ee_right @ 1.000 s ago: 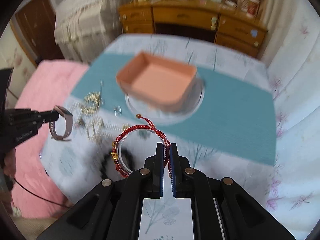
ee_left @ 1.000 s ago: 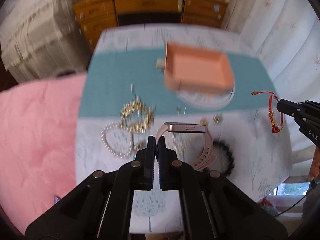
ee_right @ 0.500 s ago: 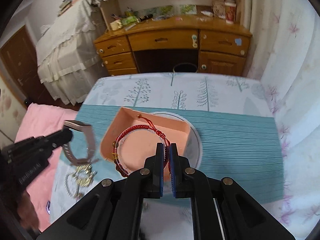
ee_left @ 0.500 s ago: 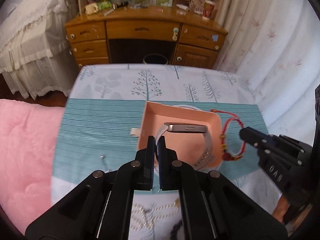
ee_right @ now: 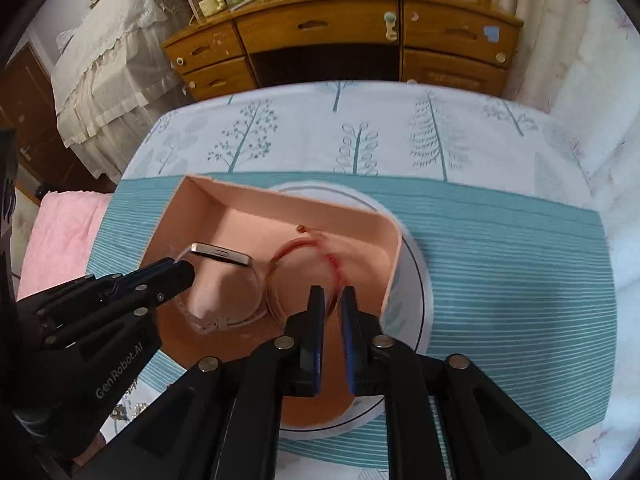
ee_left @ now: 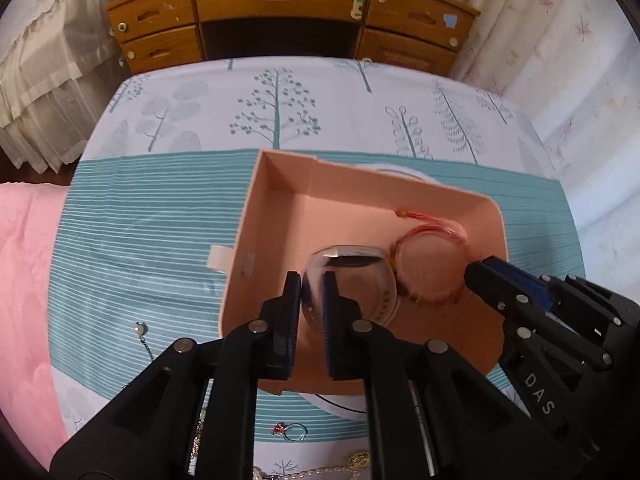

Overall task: Organize jewelry
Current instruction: 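Carry both items into the pink tray and open both tools, then grasp the pearl bracelet with the left tool while the right tool grasps the black bead bracelet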

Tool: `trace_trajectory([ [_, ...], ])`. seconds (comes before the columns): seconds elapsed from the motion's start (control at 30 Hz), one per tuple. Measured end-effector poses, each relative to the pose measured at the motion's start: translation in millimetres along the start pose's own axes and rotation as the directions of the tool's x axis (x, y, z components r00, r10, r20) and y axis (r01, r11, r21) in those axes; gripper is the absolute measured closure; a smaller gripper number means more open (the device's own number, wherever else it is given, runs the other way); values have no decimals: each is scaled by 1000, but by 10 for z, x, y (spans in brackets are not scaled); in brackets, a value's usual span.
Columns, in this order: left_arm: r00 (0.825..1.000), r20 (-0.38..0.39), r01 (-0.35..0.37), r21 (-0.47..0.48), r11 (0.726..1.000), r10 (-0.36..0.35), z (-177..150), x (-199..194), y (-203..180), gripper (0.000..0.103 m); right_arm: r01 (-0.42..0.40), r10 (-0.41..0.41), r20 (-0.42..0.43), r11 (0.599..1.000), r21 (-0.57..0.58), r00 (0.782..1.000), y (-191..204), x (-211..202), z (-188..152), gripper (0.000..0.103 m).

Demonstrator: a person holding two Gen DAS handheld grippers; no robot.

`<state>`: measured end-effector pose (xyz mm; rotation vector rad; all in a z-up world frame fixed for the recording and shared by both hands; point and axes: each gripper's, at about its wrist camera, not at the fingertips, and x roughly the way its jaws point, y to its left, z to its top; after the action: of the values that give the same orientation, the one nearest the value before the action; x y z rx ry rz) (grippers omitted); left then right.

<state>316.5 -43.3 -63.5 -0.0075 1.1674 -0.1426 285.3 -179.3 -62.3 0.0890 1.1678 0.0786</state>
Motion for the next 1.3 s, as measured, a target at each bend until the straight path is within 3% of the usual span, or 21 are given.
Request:
trace_trajectory([
  [0.17,1000,0,-1,6,1000,1,-16,-82,48,93,7,-6,28,1000,-25,1000,24,16,-33,80],
  [0.4,996,84,-24,19,1000,23,-137,-423,88,93,7,-5,59,999,-42,998,69,-270,-137,79],
  [0.83,988,145,-66,79,995,54,-577,-902,80,93,12,0,104,993,-117,995,290,-903,-588,79],
  [1.0,989,144,-41,123,992,23,-784,-1061,52,93,11,5,109,988,-152,994,373,-1095,-837,79],
  [1.3,989,146,-31,91,995,18,-1121,-1269,89,93,-14,35,123,985,-172,992,425,-1402,-1248,79],
])
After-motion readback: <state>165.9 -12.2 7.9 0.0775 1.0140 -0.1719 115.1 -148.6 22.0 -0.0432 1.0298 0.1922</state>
